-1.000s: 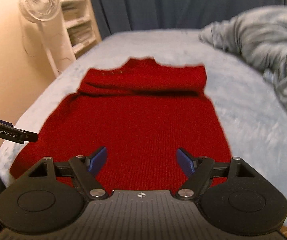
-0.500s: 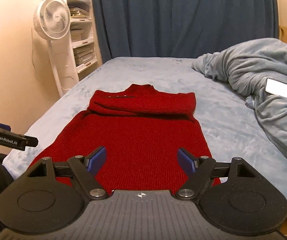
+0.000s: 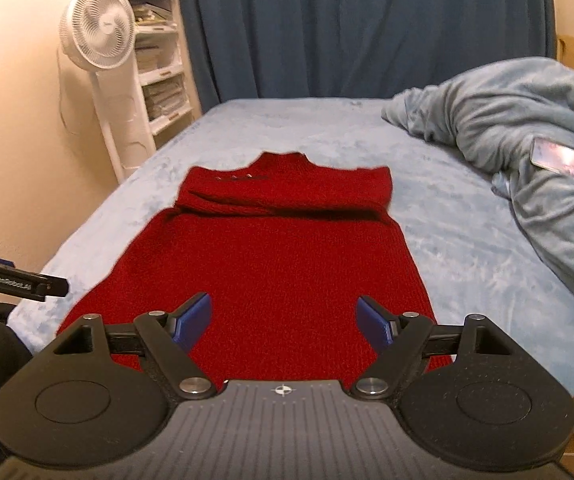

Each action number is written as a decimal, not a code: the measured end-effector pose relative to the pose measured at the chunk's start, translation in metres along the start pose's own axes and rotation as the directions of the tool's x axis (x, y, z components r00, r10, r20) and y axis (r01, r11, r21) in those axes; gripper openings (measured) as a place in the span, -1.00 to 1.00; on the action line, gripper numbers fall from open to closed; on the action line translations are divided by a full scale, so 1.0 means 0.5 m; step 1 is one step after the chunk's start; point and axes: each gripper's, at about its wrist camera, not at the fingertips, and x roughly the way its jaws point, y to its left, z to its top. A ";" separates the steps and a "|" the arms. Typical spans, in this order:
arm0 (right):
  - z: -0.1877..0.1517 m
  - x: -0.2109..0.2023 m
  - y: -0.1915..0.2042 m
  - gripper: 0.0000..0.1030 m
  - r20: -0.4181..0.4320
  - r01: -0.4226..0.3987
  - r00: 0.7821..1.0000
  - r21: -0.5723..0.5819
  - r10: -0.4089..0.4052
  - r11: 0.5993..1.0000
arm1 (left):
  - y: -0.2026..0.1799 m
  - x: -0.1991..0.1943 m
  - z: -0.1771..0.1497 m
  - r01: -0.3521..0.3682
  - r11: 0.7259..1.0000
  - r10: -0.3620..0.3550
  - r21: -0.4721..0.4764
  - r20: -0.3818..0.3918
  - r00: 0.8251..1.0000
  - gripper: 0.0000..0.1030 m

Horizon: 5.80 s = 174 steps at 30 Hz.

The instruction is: Fold small clothes

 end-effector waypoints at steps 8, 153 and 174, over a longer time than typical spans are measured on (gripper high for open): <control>-0.009 0.125 -0.117 0.60 -0.128 0.119 0.986 0.094 -0.106 0.988 | 0.029 0.120 0.008 -0.016 1.000 0.017 0.022 -0.033 0.999 1.00; 0.073 0.505 -0.422 0.19 -0.146 0.061 0.988 0.670 0.050 0.740 | 0.198 0.432 0.228 0.179 0.930 -0.225 -0.321 -0.115 0.967 0.68; 0.062 0.406 -0.333 -0.02 -0.288 0.267 0.945 0.410 -0.154 0.872 | 0.169 0.330 0.196 0.101 0.983 -0.119 -0.153 -0.116 0.986 0.57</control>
